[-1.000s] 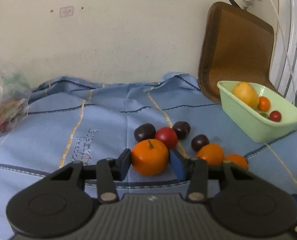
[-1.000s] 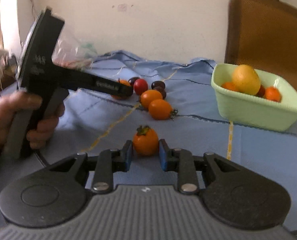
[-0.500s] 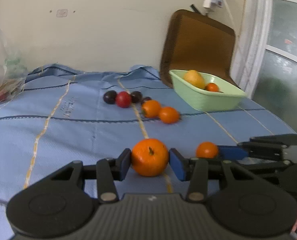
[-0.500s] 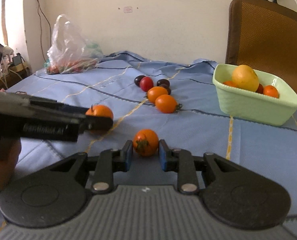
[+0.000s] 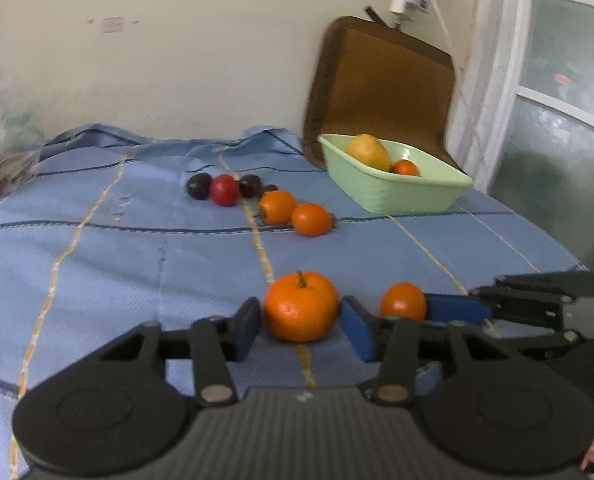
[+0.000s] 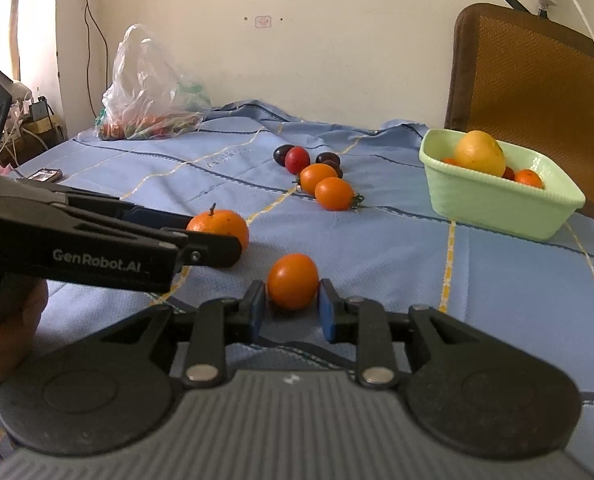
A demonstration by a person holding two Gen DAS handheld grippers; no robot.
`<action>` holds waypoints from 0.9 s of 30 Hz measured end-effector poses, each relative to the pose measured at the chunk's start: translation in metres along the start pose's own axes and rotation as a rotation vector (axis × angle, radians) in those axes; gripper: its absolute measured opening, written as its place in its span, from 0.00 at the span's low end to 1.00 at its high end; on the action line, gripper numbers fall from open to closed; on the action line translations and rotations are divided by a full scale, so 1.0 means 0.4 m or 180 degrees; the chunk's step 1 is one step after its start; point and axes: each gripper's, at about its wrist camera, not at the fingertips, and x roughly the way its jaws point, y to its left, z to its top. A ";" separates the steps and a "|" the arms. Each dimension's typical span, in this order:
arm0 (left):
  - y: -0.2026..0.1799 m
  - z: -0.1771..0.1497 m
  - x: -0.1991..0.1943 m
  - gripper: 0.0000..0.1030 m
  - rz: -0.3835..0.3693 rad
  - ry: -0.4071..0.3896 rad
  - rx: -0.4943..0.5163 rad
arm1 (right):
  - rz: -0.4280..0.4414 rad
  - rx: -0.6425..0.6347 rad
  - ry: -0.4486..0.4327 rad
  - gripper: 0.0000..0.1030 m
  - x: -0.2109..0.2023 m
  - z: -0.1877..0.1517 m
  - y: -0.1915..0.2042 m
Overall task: Organize fruits
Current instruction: 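Grasp a mandarin with the left gripper while the right gripper holds its tomato, then carry the tomato and mandarin into the green basket and open both grippers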
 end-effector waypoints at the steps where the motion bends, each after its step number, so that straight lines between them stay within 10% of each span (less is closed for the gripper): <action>1: -0.008 0.002 0.002 0.41 0.0027 -0.0007 0.0053 | 0.0007 0.0007 -0.0001 0.30 -0.001 -0.001 0.002; 16: -0.166 0.264 0.172 0.41 -0.0406 -0.0328 0.0359 | -0.0493 0.0215 -0.0634 0.29 -0.016 0.099 -0.165; 27: -0.243 0.343 0.388 0.49 -0.0228 -0.0148 0.0357 | -0.1108 0.0526 -0.0706 0.41 0.071 0.109 -0.338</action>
